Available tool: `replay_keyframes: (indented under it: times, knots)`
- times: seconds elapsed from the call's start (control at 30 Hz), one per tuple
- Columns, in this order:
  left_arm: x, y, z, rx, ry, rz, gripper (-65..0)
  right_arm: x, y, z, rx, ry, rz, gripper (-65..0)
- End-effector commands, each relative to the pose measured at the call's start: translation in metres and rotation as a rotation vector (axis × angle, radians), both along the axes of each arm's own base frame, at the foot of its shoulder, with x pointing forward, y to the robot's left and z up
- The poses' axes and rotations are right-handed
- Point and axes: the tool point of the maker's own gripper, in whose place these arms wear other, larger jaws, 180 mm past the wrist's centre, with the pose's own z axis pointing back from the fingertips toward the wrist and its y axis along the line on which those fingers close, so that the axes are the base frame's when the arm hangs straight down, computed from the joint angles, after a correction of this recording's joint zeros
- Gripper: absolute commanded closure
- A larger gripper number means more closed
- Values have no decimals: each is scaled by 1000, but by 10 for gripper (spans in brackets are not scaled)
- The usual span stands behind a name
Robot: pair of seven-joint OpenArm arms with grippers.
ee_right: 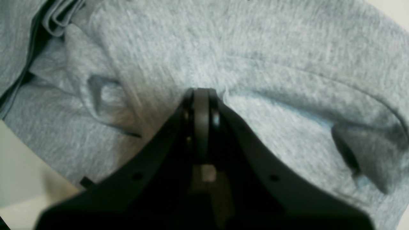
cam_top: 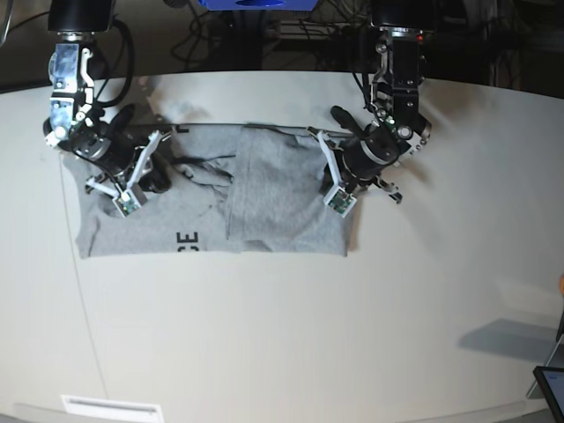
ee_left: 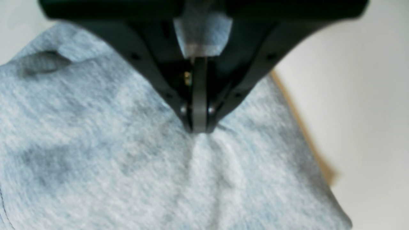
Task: Fold the T-shirt properly
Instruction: 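Release the left gripper and reposition it on the folded end, then grasp the strip's two ends with both grippers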
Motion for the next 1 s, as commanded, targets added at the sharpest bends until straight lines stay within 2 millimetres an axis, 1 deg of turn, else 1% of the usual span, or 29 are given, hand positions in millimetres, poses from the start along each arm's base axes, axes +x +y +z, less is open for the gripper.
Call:
replay_keyframes:
  times: [0.0, 0.13, 0.17, 0.2, 0.27, 0.33, 0.37, 0.43, 0.5, 0.57, 0.67, 0.73, 0.8, 0.87, 0.93, 0.97]
  knots:
    - [1, 8, 6, 57, -5, -4, 0, -5, -6, -5, -47, 31, 14, -1]
    - [15, 7, 45, 69, -124, -7, 0, -5, -6, -5, -47, 31, 14, -1]
    - [16, 6, 51, 69, -141, -8, 0, -5, -6, -5, -47, 31, 14, -1]
    - [17, 5, 53, 65, -145, -7, 0, -5, -6, -5, -47, 31, 14, -1]
    - [16, 3, 49, 60, -134, -8, 0, -5, -6, -5, -47, 31, 14, -1]
    - [20, 1, 38, 48, -103, -2, 0, -5, -6, -5, -47, 29, 14, -1]
    - [21, 3, 30, 49, -82, 2, 0, -4, -6, -4, -47, 26, 14, -1]
    - [21, 15, 15, 55, -38, 31, 0, -4, -6, -4, -48, 25, 15, -1]
    - [21, 27, 10, 54, -26, 67, 0, -2, -6, 1, -51, 11, 17, -1]
    - [22, 36, 12, 41, -48, 93, 0, 2, -5, 11, -57, -22, 23, -1]
    - [24, 46, 14, 35, -65, 119, 0, 9, -1, 38, -69, -104, 38, -3]
    - [20, 52, 11, 50, -57, 120, 0, 16, 1, 67, -86, -190, 47, -3]
    - [16, 54, 8, 53, -48, 121, 0, 17, -2, 86, -125, -229, 47, -3]
    - [15, 54, 7, 53, -45, 123, 0, 21, -18, 97, -167, -235, -1, -3]
    - [6, 63, 4, 63, -31, 141, 0, 26, -36, 101, -183, -222, -74, -4]
    - [4, 67, 3, 61, -28, 153, 0, 27, -49, 101, -192, -205, -125, -13]
